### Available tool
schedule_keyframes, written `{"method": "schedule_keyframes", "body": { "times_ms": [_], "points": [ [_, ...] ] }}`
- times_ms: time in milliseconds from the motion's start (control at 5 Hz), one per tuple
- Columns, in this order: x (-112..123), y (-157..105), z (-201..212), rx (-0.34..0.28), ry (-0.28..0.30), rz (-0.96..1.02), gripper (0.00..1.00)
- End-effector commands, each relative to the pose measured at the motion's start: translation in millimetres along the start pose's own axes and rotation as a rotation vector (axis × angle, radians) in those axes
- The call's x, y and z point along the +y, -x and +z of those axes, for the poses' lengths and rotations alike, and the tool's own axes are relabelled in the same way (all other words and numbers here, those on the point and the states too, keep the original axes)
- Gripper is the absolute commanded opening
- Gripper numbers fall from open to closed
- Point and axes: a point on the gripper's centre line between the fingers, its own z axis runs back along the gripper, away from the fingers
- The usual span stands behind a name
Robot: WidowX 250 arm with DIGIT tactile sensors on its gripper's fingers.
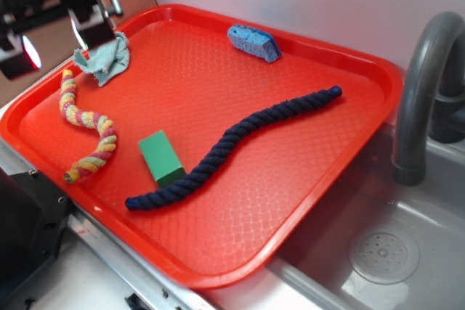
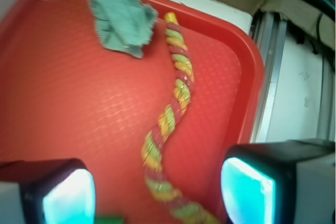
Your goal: Grab the multicolored rope.
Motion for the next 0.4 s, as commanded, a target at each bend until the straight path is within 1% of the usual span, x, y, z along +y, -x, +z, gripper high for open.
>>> {"method": "schedule_keyframes", "body": {
  "times_ms": [0,200],
  "points": [
    [9.9,-14.1,-47.5,-0.075,0.014,0.028,1.00],
    [9.4,-17.0,-62.7,-0.034,0.089,0.021,1.00]
  ]
}}
